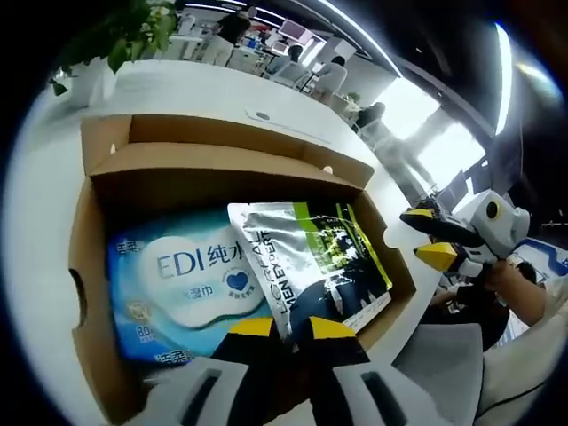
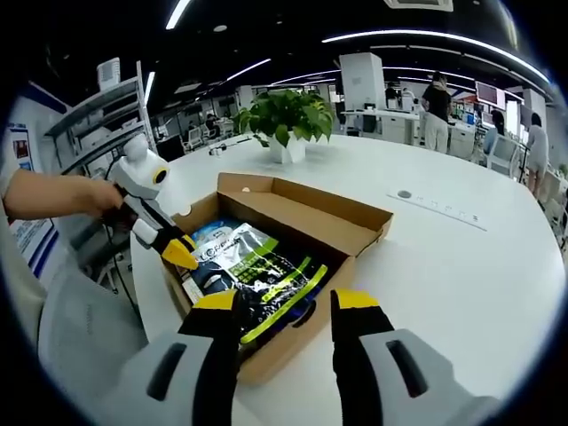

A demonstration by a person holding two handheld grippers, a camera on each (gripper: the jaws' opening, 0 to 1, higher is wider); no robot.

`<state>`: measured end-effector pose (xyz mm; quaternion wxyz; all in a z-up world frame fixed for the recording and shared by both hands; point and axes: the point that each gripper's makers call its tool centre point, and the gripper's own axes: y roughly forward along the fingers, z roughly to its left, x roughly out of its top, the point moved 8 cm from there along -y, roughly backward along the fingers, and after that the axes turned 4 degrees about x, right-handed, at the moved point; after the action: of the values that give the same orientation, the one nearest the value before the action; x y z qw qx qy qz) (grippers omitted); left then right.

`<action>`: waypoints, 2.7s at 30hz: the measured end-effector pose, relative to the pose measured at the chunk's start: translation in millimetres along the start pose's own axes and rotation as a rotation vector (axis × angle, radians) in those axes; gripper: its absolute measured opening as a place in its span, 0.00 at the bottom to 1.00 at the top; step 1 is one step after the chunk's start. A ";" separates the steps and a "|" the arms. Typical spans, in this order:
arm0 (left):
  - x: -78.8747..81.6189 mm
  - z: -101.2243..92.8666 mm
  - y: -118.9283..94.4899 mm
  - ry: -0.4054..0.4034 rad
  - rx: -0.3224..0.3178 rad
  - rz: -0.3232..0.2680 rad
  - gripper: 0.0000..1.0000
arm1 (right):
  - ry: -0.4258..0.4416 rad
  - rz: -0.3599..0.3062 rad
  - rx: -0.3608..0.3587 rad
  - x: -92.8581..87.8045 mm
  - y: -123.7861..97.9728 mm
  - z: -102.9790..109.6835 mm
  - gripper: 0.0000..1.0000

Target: Operate the shoe box by opening the lid, removing the specified soft item, and placing it in the target area until the item is outside and the box remains undamaged.

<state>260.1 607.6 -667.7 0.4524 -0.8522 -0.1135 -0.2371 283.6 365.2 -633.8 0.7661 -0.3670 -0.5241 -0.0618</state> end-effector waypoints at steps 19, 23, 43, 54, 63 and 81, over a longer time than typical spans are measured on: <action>-1.6 17.6 -14.8 -0.029 0.061 -0.055 0.00 | 0.022 0.048 0.039 -3.4 15.6 13.7 0.32; -2.3 22.6 -20.8 -0.020 0.080 -0.055 0.00 | 0.036 0.065 0.056 -4.4 21.4 18.2 0.30; -3.1 29.2 -23.9 0.027 0.113 -0.056 0.00 | 0.062 0.129 0.085 0.0 60.1 24.1 0.27; -4.3 31.7 -24.2 0.049 0.113 -0.066 0.00 | 0.075 0.197 0.077 -2.7 75.2 21.1 0.23; -3.8 32.4 -24.1 0.068 0.117 -0.072 0.00 | 0.070 0.230 0.093 -1.4 81.8 23.7 0.20; -4.1 26.7 -31.9 0.082 0.121 -0.100 0.00 | 0.092 0.182 0.110 5.7 71.1 32.4 0.04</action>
<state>251.6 647.7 -659.7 0.4949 -0.8062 -0.1511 -0.2869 295.8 438.6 -658.5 0.8108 -0.3672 -0.4554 0.0203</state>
